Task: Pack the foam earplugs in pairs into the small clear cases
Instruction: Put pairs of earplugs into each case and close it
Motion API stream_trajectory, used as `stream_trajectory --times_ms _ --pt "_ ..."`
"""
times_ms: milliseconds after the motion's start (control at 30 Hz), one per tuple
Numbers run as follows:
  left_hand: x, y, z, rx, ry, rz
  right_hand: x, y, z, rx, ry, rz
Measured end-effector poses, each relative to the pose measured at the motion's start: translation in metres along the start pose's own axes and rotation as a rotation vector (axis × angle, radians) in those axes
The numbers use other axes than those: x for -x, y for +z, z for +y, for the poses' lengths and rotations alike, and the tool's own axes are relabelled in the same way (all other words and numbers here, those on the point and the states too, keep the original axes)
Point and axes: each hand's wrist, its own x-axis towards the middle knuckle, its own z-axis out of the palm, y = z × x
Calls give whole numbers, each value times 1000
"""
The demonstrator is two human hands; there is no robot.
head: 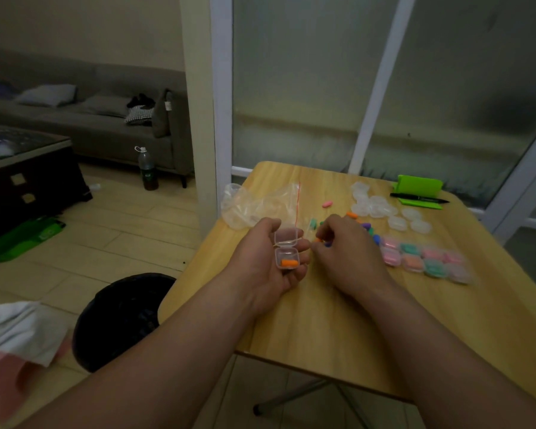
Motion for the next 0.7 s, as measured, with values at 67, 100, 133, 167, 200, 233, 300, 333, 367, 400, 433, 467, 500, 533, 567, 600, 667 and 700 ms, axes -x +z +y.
stream_trajectory --times_ms 67,100,133,167,200,233,300,333,367,400,433,467,500,533,567,600,667,700 --pt "0 2 -3 -6 -5 -7 2 -7 1 -98 -10 26" --pt "0 4 -4 -5 -9 -14 4 -11 2 -143 -13 35" --pt "0 6 -5 -3 -13 -17 6 -17 3 -174 -18 38" --pt "0 8 -6 -4 -17 -15 9 -22 4 -192 -20 38" --pt "0 10 -7 -9 -20 -10 12 -27 6 -204 -19 38" --pt "0 13 -9 -12 -20 -8 14 -32 8 -217 -14 41" --pt "1 19 -12 -21 -25 -8 20 -41 14 -252 10 54" --pt "1 21 -14 -26 -30 -14 23 -45 17 -264 24 62" --pt "2 24 -15 -31 -34 -20 25 -49 19 -274 36 71" --pt "2 26 -17 -37 -36 -24 27 -53 21 -284 45 77" --pt "2 29 -20 -44 -38 -26 30 -58 22 -296 54 79" --pt "2 30 -21 -49 -41 -30 33 -61 21 -307 54 78" --pt "1 31 -23 -51 -45 -42 36 -64 19 -316 43 77" --pt "0 33 -26 -50 -53 -62 40 -67 17 -320 21 74" --pt "0 33 -27 -49 -57 -78 44 -68 13 -317 -13 61" --pt "-1 32 -28 -48 -56 -89 46 -67 9 -301 -48 41" --pt "-3 34 -31 -60 -62 -112 51 -63 4 -221 -102 6" --pt "-2 36 -33 -59 -68 -124 51 -60 4 -183 -117 -8"
